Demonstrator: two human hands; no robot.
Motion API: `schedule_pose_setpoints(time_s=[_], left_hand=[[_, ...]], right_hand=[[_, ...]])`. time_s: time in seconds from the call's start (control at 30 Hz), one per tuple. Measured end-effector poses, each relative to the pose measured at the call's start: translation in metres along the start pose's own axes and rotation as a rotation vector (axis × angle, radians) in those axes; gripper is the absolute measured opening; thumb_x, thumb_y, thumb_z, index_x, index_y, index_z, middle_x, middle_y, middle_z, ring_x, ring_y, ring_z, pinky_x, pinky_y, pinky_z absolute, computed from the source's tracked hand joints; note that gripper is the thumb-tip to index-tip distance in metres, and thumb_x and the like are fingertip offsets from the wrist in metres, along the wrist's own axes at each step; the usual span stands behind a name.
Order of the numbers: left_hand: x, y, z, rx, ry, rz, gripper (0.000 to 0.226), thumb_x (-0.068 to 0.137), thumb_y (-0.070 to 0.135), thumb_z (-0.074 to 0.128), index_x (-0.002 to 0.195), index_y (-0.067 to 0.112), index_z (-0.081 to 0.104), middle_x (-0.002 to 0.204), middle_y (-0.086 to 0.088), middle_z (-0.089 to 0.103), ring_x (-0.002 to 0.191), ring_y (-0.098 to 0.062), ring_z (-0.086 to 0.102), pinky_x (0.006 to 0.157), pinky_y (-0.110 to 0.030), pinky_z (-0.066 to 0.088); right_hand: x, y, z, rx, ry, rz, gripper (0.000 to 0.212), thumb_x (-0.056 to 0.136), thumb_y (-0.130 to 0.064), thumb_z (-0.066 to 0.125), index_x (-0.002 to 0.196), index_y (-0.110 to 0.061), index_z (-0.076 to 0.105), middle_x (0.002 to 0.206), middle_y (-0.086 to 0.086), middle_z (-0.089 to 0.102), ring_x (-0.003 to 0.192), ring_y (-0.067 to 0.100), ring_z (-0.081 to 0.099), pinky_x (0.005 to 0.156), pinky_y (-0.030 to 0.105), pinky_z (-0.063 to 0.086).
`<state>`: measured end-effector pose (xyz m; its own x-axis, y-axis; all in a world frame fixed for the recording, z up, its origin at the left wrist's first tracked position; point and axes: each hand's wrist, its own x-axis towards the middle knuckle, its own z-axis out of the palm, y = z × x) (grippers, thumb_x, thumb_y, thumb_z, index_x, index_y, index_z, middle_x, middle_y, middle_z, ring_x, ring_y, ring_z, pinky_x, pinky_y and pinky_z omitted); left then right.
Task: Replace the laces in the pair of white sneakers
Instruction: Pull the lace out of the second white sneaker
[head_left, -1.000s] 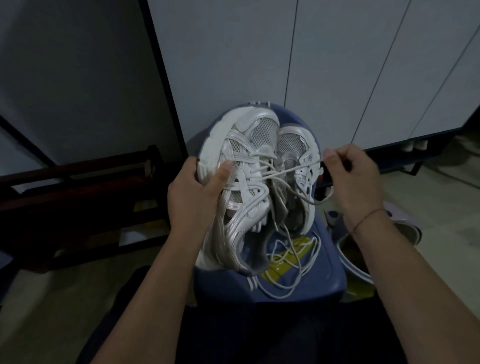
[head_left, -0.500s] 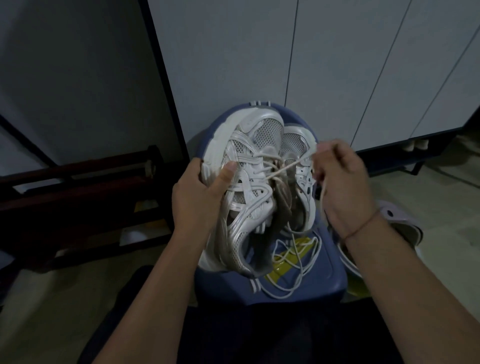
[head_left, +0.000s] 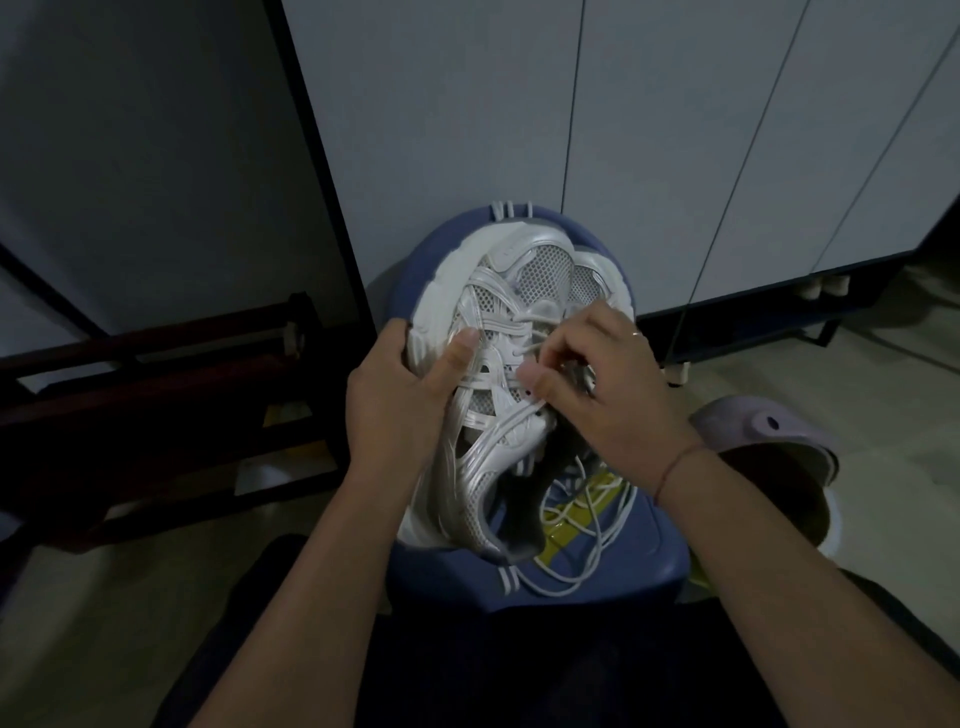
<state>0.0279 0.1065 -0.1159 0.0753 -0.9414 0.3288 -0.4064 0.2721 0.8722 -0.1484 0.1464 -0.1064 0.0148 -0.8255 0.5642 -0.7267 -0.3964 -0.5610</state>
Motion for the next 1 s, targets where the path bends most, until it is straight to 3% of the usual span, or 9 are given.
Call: schedule_pose_setpoints(time_s=[0.1,0.2,0.27,0.37,0.43,0.57,0.8,0.9,1.0], left_hand=[[0.0,0.0,0.0,0.0,0.001,0.006,0.039,0.083,0.052,0.067,0.081,0.014,0.057,0.072,0.011,0.063,0.061,0.011,0.055,0.053,-0.006,0.039],[0.0,-0.002,-0.001,-0.006,-0.012,-0.004,0.039,0.083,0.052,0.066,0.082,0.014,0.057,0.074,0.012,0.063,0.061,0.011,0.055,0.054,-0.005,0.038],[0.001,-0.004,-0.002,-0.035,-0.024,-0.027,0.035,0.084,0.051,0.066,0.084,0.017,0.06,0.078,0.011,0.066,0.065,0.011,0.058,0.057,-0.005,0.041],[0.003,-0.006,-0.002,-0.106,-0.025,-0.077,0.036,0.084,0.052,0.066,0.088,0.016,0.062,0.082,0.009,0.069,0.071,0.004,0.063,0.063,-0.013,0.048],[0.004,-0.007,-0.001,-0.127,-0.025,-0.095,0.042,0.085,0.054,0.064,0.089,0.011,0.061,0.082,0.005,0.069,0.071,-0.001,0.063,0.062,-0.015,0.049],[0.002,-0.004,0.002,-0.153,-0.041,-0.138,0.03,0.087,0.054,0.061,0.088,0.024,0.061,0.084,0.012,0.067,0.071,0.01,0.061,0.063,-0.01,0.046],[-0.002,0.001,0.008,-0.187,-0.08,-0.148,0.025,0.09,0.052,0.056,0.092,0.028,0.053,0.09,0.017,0.062,0.075,0.015,0.058,0.067,-0.012,0.044],[-0.004,0.004,0.011,-0.242,-0.117,-0.164,0.036,0.091,0.052,0.053,0.111,0.023,0.048,0.1,0.019,0.058,0.089,0.009,0.055,0.077,-0.018,0.045],[-0.007,0.008,0.011,-0.263,-0.144,-0.161,0.053,0.08,0.062,0.051,0.112,0.02,0.043,0.1,0.016,0.056,0.089,0.007,0.053,0.078,-0.019,0.045]], right_hand=[[0.002,-0.004,0.001,0.158,-0.001,0.016,0.023,0.087,-0.042,0.054,0.073,-0.024,0.054,0.08,-0.005,0.048,0.075,0.008,0.048,0.07,0.017,0.039],[0.005,-0.008,0.0,0.857,0.099,0.286,0.03,0.093,-0.029,0.054,0.063,-0.027,0.055,0.062,-0.008,0.049,0.061,0.006,0.045,0.063,0.018,0.04],[0.009,0.002,-0.007,1.027,0.264,0.447,0.038,0.094,-0.023,0.053,0.056,-0.022,0.054,0.055,-0.004,0.044,0.055,0.01,0.038,0.057,0.021,0.035],[0.009,0.014,-0.01,0.774,0.293,0.624,0.031,0.093,-0.015,0.056,0.062,-0.018,0.052,0.054,-0.003,0.048,0.051,0.008,0.042,0.051,0.018,0.039],[0.007,0.014,-0.006,0.802,0.243,0.677,0.02,0.091,-0.008,0.057,0.073,-0.015,0.055,0.062,-0.001,0.057,0.055,0.007,0.051,0.055,0.018,0.047],[0.006,0.006,-0.001,0.725,0.093,0.568,0.015,0.092,-0.014,0.057,0.077,-0.013,0.058,0.062,-0.001,0.055,0.053,0.006,0.048,0.053,0.017,0.045],[0.007,0.005,0.001,0.591,0.112,0.41,0.014,0.08,-0.011,0.072,0.079,-0.019,0.06,0.071,0.003,0.061,0.065,0.007,0.055,0.063,0.017,0.05],[0.007,0.002,0.003,0.576,0.147,0.368,0.015,0.08,-0.008,0.072,0.076,-0.018,0.061,0.071,0.001,0.06,0.065,0.002,0.053,0.064,0.014,0.048],[0.007,0.003,0.006,0.534,0.151,0.341,0.019,0.081,-0.007,0.07,0.072,-0.02,0.06,0.07,-0.002,0.059,0.064,0.002,0.051,0.062,0.013,0.046]])
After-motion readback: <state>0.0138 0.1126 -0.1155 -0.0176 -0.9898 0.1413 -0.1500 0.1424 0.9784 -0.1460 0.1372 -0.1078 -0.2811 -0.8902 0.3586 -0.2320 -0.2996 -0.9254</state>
